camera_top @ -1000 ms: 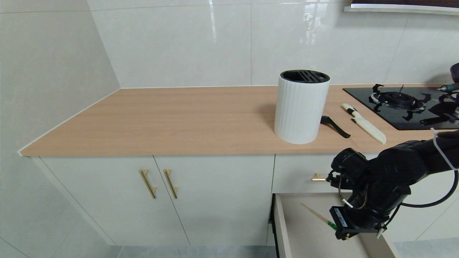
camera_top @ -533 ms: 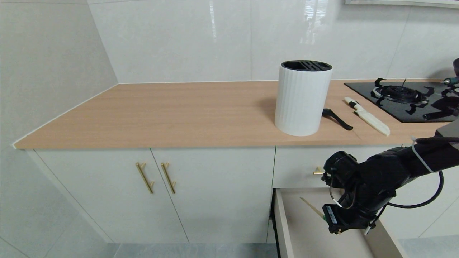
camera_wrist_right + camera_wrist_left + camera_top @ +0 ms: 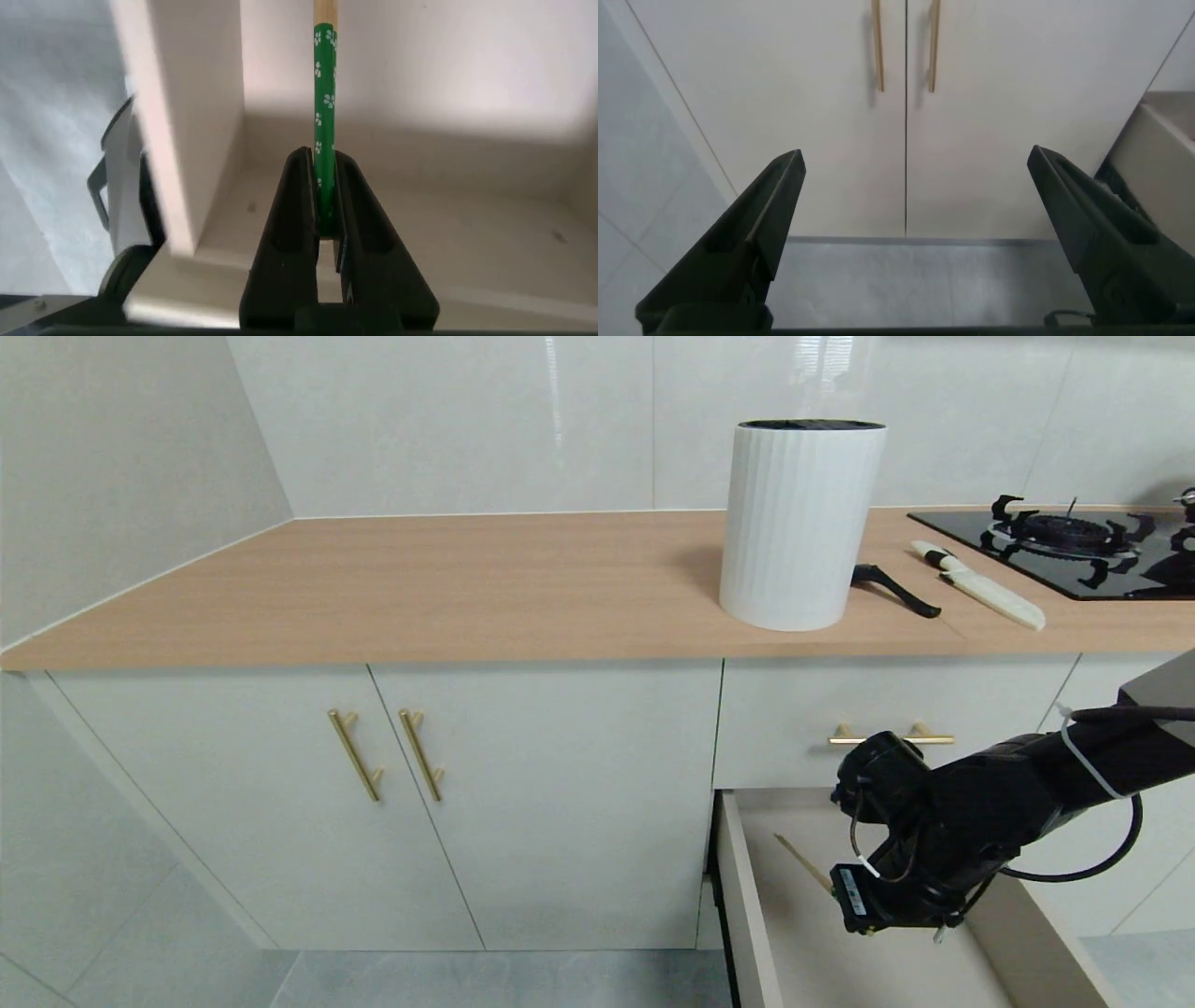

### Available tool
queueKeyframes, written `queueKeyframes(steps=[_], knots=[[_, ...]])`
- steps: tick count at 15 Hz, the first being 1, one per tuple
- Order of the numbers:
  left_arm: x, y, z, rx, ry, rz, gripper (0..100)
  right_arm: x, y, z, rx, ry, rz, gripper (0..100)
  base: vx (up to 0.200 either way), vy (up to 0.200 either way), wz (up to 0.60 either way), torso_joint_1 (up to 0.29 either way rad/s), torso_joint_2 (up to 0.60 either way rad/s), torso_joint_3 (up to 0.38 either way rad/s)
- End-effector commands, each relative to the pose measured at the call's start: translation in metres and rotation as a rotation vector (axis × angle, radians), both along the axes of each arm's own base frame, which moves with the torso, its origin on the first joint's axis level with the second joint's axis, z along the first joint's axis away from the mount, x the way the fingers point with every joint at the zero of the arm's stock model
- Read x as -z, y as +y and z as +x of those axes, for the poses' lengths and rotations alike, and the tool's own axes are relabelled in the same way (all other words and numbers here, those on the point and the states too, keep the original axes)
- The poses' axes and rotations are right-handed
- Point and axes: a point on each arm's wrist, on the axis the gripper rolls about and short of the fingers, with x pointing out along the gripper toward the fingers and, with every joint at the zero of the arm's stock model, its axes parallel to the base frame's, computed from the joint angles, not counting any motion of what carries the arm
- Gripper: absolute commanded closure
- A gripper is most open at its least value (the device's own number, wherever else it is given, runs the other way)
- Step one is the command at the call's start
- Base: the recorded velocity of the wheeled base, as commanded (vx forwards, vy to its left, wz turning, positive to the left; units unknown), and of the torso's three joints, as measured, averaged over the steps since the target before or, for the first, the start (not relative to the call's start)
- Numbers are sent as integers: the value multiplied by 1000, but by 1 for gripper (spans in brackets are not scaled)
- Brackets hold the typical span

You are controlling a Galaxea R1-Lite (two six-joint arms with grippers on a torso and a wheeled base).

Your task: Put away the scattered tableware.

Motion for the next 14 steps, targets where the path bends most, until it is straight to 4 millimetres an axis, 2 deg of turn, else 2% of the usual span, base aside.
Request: queueKeyframes(steps=[1,6,9,12,14], knots=[[0,0,0,0,0,0,0,-1,0,1,0,-11,4,100,0,0,0,-178,456,281],[0,0,0,0,-1,0,0,-2,1,3,3,-36,5,100,0,0,0,-152,448,289],[0,0,0,0,0,0,0,-1,2,9,21,-102,-24,100,0,0,0,-45,150,87],[0,0,0,0,0,0,0,15,7,21,26,-147,-35,100,0,0,0,0,0,0],[0,0,0,0,0,0,0,34,11,30,29,-191,-19,100,0,0,0,0,0,0]])
